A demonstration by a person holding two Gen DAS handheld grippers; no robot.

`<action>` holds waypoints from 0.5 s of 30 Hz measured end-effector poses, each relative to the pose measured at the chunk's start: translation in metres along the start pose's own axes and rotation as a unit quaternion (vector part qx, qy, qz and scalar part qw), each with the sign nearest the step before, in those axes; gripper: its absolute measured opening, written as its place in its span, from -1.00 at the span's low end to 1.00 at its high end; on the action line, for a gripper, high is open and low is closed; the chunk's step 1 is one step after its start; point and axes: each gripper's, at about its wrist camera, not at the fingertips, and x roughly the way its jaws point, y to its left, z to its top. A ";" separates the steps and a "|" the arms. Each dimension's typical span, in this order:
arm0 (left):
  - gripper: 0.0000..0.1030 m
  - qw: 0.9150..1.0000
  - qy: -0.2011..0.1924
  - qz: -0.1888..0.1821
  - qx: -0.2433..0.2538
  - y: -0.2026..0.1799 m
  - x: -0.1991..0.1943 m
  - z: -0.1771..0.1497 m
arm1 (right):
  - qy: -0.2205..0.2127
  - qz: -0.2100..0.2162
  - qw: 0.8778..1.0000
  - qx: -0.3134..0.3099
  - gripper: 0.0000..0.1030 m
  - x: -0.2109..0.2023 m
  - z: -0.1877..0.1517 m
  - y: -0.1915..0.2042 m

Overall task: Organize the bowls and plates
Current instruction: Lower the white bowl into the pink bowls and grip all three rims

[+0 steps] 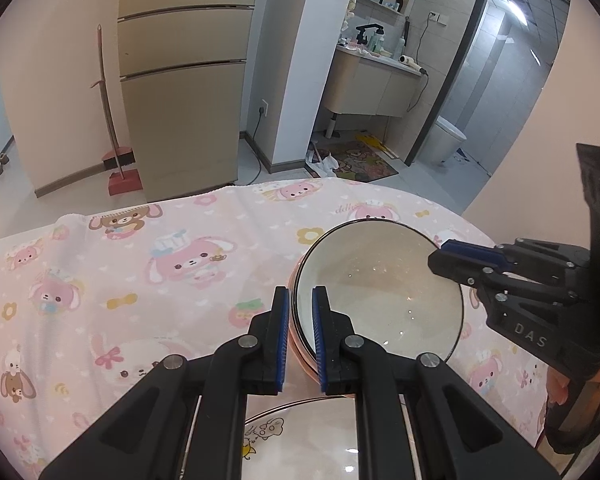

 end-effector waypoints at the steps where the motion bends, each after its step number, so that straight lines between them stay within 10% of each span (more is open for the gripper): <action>1: -0.75 1.000 0.000 0.000 0.000 0.000 0.000 0.000 | 0.003 0.003 1.000 0.001 -0.72 0.002 0.000 -0.001; 15: -0.75 1.000 -0.024 -0.004 -0.010 0.009 0.001 0.003 | -0.002 0.085 0.992 0.088 -0.69 0.015 -0.003 -0.032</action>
